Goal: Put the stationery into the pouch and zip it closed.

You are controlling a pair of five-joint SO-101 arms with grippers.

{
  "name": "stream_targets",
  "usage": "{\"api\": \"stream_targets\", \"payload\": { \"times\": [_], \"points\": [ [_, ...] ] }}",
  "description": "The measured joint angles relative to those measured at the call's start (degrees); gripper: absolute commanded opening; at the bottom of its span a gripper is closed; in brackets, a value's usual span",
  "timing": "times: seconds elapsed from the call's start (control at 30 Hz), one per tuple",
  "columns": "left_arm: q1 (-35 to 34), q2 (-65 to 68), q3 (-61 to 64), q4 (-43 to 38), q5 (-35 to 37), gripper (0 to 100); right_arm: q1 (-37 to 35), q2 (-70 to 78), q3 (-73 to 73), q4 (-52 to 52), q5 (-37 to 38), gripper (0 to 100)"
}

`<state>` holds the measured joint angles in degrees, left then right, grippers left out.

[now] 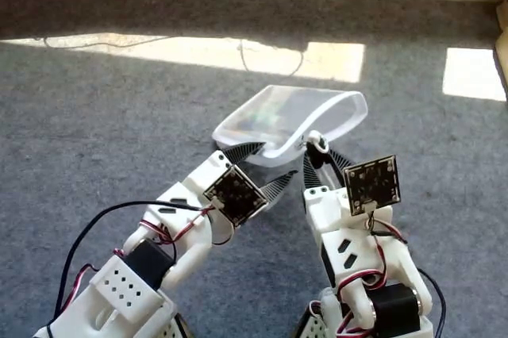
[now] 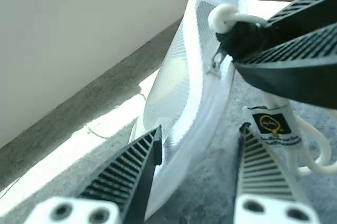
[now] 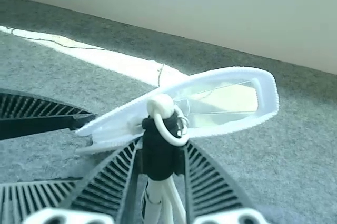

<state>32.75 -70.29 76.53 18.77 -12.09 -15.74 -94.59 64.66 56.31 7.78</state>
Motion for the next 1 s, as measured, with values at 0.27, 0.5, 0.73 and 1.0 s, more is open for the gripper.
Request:
{"api": "stream_targets", "payload": {
  "times": [0.27,0.5,0.73,1.0],
  "points": [
    [1.6,-0.1,-1.2,0.0,0.0,18,0.0,0.0,0.0,0.0,0.0,0.5],
    [1.5,-0.1,-1.2,0.0,0.0,13,0.0,0.0,0.0,0.0,0.0,0.5],
    [2.0,-0.1,-1.2,0.0,0.0,3,-0.3,0.0,0.0,0.0,0.0,0.5],
    [3.5,0.0,-1.2,0.0,0.0,0,-0.4,0.0,0.0,0.0,0.0,0.5]
  ]
}}
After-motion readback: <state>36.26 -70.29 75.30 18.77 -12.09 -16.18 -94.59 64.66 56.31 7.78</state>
